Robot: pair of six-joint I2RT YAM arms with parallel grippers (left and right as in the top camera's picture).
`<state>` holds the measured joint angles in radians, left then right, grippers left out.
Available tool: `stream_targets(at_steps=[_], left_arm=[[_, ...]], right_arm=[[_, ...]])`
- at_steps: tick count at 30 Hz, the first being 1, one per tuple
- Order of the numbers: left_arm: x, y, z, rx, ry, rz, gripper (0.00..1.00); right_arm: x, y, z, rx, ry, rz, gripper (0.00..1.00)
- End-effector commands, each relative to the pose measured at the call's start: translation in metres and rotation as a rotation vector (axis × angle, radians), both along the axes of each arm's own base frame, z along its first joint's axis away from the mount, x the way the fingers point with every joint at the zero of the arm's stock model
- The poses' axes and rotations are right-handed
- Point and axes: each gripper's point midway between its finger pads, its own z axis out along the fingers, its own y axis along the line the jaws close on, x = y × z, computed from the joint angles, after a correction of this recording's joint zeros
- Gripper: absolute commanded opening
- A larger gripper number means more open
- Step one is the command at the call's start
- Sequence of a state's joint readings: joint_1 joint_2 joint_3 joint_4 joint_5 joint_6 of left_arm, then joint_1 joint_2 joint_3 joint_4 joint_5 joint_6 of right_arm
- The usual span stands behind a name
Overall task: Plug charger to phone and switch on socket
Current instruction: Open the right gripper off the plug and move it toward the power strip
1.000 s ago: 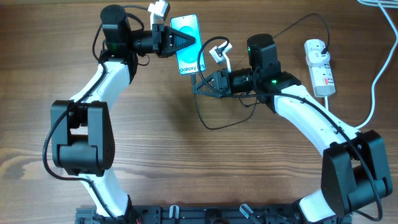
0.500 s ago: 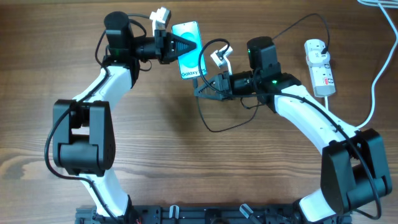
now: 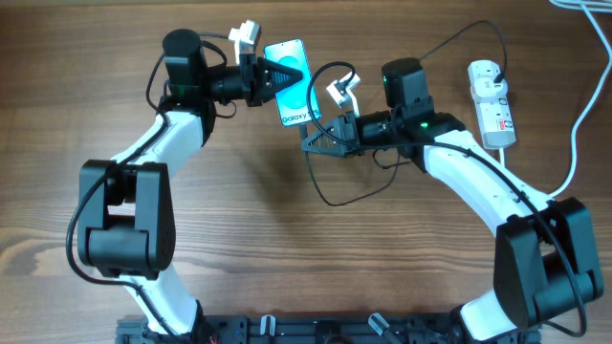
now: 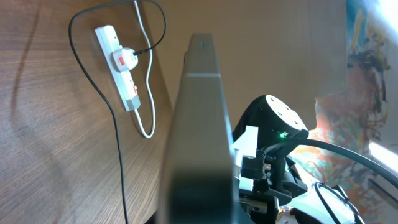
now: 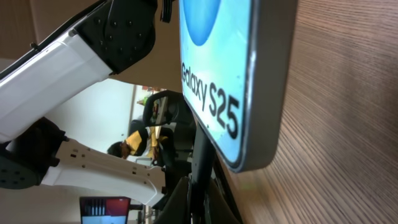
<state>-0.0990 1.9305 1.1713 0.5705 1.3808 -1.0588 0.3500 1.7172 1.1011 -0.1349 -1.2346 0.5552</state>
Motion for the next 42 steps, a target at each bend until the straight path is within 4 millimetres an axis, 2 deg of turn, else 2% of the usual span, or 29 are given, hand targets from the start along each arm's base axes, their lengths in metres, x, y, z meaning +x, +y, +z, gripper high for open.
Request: stream_targets(at_steps=[1, 5, 11, 14, 17, 20, 21, 23, 25, 26, 27, 29, 33, 36, 39, 42], left_arm=[[-0.068, -0.035, 0.002, -0.038, -0.011, -0.294, 0.04], [-0.076, -0.042, -0.004, -0.037, 0.01, -0.316, 0.04], [-0.083, -0.04, -0.012, -0.035, 0.044, -0.315, 0.04], [-0.083, -0.04, -0.01, -0.035, 0.039, -0.314, 0.04], [-0.079, -0.035, -0.008, -0.036, 0.032, -0.298, 0.04], [-0.077, -0.031, -0.008, -0.036, 0.017, -0.287, 0.04], [-0.077, -0.031, -0.008, -0.036, 0.016, -0.287, 0.04], [-0.076, -0.03, -0.008, -0.039, -0.024, -0.286, 0.04], [-0.075, -0.029, -0.011, -0.041, -0.074, -0.282, 0.04], [-0.074, -0.029, -0.014, -0.041, -0.073, -0.282, 0.04], [-0.072, -0.029, -0.021, -0.042, -0.075, -0.283, 0.04], [-0.07, -0.03, -0.03, -0.039, -0.056, -0.279, 0.04], [-0.062, -0.037, -0.069, -0.02, 0.038, -0.257, 0.04], [-0.061, -0.045, -0.087, -0.002, 0.078, -0.245, 0.04], [-0.062, -0.058, -0.094, 0.023, 0.087, -0.229, 0.04], [-0.062, -0.069, -0.102, 0.055, 0.131, -0.204, 0.04]], right_arm=[[0.038, -0.008, 0.02, -0.014, -0.168, -0.105, 0.04], [0.037, -0.008, 0.022, -0.008, -0.168, -0.099, 0.05], [0.033, -0.008, 0.022, 0.001, -0.166, -0.079, 0.04], [0.029, -0.011, 0.01, -0.042, -0.142, -0.081, 0.05], [0.022, -0.017, -0.009, -0.119, -0.09, -0.09, 0.16], [0.015, -0.019, -0.015, -0.14, -0.049, -0.079, 0.27], [0.013, -0.02, -0.017, -0.147, -0.053, -0.07, 0.34], [0.007, -0.023, -0.024, -0.174, -0.039, -0.061, 0.37], [0.003, -0.031, -0.028, -0.217, -0.022, -0.075, 0.47], [0.003, -0.036, -0.028, -0.237, -0.024, -0.088, 0.51], [0.003, -0.051, -0.025, -0.273, -0.029, -0.123, 0.52], [0.004, -0.065, -0.018, -0.295, -0.046, -0.157, 0.52], [0.005, -0.132, 0.023, -0.421, -0.152, -0.386, 0.56], [-0.004, -0.165, 0.042, -0.533, -0.225, -0.521, 0.6], [-0.016, -0.187, 0.055, -0.635, -0.291, -0.618, 0.66], [-0.027, -0.195, 0.065, -0.663, -0.326, -0.656, 0.68]])
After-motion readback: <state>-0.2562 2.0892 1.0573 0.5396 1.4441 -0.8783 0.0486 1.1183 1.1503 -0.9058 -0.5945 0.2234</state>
